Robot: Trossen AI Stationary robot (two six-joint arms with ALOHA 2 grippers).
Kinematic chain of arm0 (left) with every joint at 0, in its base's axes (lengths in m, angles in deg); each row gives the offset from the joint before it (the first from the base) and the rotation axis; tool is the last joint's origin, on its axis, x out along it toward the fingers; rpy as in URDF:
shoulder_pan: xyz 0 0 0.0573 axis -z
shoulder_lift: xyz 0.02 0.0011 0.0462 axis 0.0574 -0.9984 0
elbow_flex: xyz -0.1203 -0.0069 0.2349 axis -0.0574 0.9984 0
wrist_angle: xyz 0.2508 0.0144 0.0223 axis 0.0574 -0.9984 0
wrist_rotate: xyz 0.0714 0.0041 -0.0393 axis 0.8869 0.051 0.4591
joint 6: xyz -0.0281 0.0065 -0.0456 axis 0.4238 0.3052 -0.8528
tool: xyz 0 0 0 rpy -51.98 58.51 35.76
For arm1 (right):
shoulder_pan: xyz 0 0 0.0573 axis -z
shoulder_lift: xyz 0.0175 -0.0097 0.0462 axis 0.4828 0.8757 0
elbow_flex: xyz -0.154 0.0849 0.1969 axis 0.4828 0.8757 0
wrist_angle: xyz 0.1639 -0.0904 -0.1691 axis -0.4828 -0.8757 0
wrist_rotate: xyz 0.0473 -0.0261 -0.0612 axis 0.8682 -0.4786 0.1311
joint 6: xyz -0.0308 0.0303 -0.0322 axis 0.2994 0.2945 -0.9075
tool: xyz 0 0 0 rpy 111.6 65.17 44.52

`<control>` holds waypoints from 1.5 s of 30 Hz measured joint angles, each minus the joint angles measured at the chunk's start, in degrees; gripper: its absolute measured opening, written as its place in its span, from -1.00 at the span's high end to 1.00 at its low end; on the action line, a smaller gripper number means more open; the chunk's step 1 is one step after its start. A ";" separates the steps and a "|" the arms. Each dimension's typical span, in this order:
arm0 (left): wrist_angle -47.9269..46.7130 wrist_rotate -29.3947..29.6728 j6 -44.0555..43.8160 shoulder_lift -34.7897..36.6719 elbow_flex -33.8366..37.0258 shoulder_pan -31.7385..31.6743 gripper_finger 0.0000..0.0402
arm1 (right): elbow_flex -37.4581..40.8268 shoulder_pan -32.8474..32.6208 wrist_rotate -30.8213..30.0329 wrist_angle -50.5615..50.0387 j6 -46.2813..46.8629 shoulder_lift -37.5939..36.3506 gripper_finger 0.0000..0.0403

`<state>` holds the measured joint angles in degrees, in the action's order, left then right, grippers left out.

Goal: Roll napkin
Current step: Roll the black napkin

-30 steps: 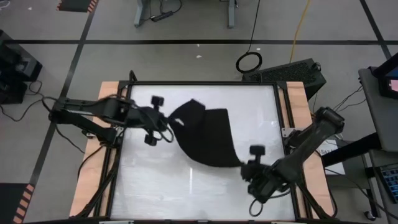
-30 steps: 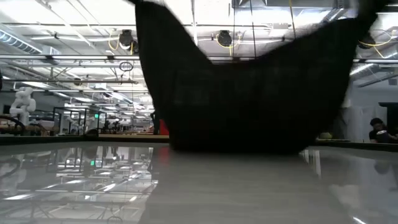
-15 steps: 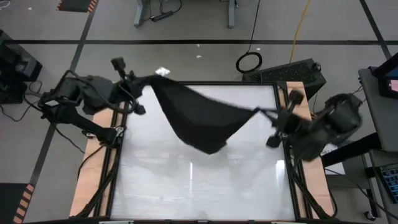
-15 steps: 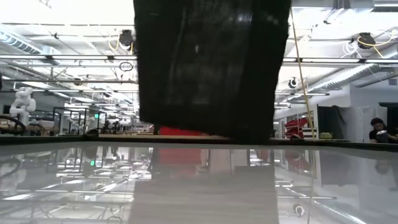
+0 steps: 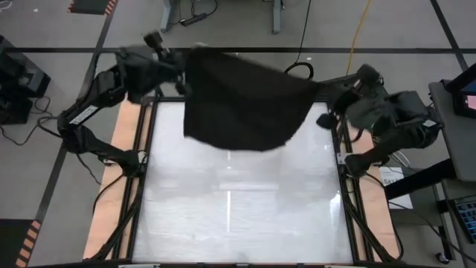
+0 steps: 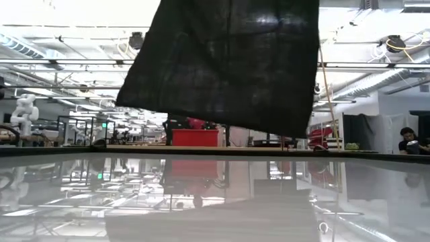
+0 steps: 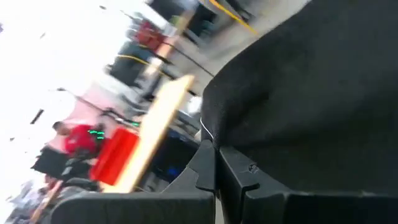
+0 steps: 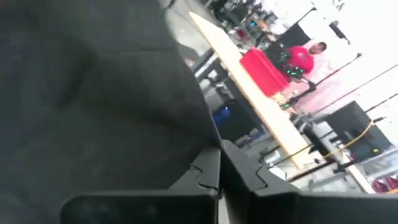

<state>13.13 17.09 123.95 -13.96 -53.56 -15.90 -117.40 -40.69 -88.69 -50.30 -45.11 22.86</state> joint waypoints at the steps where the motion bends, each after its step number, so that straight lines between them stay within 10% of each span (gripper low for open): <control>1: 1.61 -1.03 0.32 0.10 -0.03 -0.38 1.00 | 0.00 0.53 1.45 2.62 -2.36 -0.59 1.00; 10: -24.75 -22.25 -14.22 3.14 0.36 3.55 0.99 | 2.42 -1.39 28.34 0.26 6.13 -1.15 1.00; 16: -36.79 -29.69 -23.99 3.75 12.08 9.81 0.98 | 20.08 -7.08 43.47 6.61 15.19 -0.14 1.00; 28: -15.43 -30.29 -36.85 4.33 49.30 27.78 0.97 | 55.52 -18.56 56.97 44.89 28.49 8.74 1.00; 45: 2.66 -29.84 -50.61 0.47 67.04 43.89 0.86 | 58.35 -26.18 63.66 73.52 36.64 28.16 0.98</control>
<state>15.79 -12.76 73.33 -13.48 13.48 28.00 -59.05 -66.87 -25.03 23.22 -8.47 51.02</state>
